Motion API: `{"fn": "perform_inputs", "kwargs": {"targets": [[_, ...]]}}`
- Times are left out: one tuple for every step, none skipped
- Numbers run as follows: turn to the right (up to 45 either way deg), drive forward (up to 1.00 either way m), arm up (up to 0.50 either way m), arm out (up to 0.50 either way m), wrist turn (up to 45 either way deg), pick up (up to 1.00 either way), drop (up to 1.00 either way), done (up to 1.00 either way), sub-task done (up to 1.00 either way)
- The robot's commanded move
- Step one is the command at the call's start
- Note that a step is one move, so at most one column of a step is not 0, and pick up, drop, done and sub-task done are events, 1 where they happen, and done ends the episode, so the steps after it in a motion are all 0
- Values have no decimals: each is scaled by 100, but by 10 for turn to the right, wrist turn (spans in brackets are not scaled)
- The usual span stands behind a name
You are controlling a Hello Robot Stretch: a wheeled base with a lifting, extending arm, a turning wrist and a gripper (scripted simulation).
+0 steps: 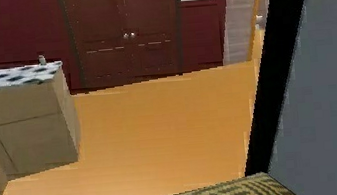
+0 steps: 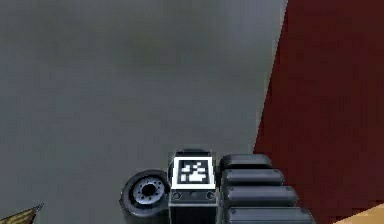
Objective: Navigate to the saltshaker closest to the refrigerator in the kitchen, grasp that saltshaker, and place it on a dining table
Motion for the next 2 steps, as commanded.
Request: {"fn": "perform_inputs", "kwargs": {"targets": [[-60,0,0,0,0,0,0,0,0],[0,75,0,0,0,0,0,0,0]]}}
